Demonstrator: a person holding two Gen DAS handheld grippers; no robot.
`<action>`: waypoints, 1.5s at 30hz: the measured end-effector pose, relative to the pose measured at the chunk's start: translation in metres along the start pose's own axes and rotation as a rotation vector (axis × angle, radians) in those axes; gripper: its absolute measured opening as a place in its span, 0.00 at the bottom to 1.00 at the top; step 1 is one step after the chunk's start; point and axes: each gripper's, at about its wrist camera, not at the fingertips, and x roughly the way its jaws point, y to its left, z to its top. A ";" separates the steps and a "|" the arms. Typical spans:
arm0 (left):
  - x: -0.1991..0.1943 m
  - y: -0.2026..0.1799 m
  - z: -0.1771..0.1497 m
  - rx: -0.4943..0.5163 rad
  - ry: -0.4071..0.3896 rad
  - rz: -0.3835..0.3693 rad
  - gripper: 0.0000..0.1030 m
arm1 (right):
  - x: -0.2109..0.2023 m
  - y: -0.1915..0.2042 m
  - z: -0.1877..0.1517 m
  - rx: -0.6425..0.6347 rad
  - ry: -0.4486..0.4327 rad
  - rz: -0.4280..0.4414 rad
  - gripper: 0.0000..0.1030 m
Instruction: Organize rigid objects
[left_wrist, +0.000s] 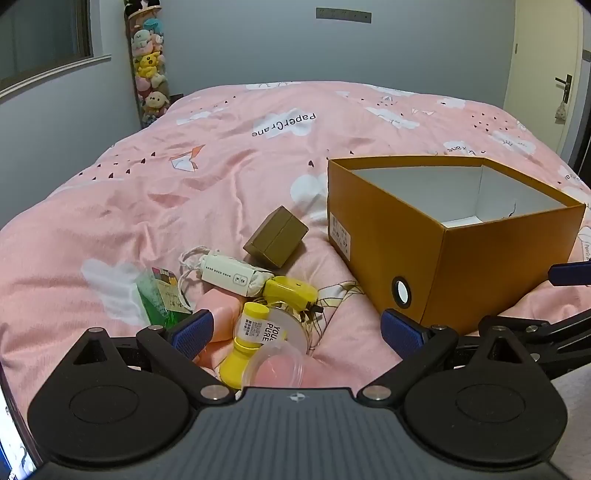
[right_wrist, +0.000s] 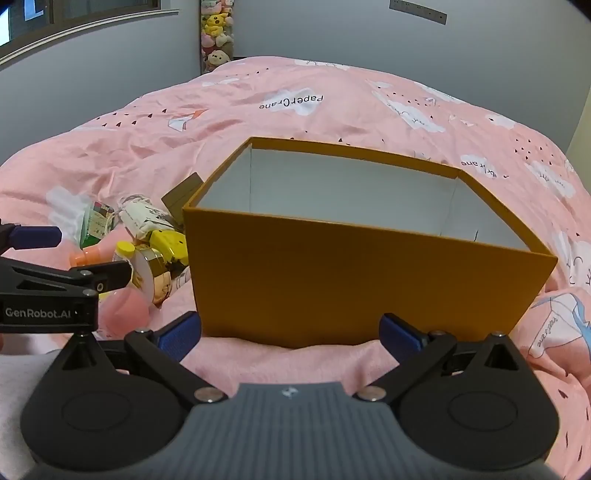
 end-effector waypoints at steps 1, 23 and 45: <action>0.000 0.000 0.000 0.000 0.000 0.000 1.00 | 0.000 0.000 0.000 0.001 0.002 0.000 0.98; 0.002 0.001 -0.003 -0.010 0.013 0.000 1.00 | 0.007 -0.004 0.002 0.029 0.047 0.003 0.98; 0.005 -0.002 -0.002 -0.009 0.028 -0.005 1.00 | 0.010 -0.006 -0.001 0.036 0.066 0.005 0.98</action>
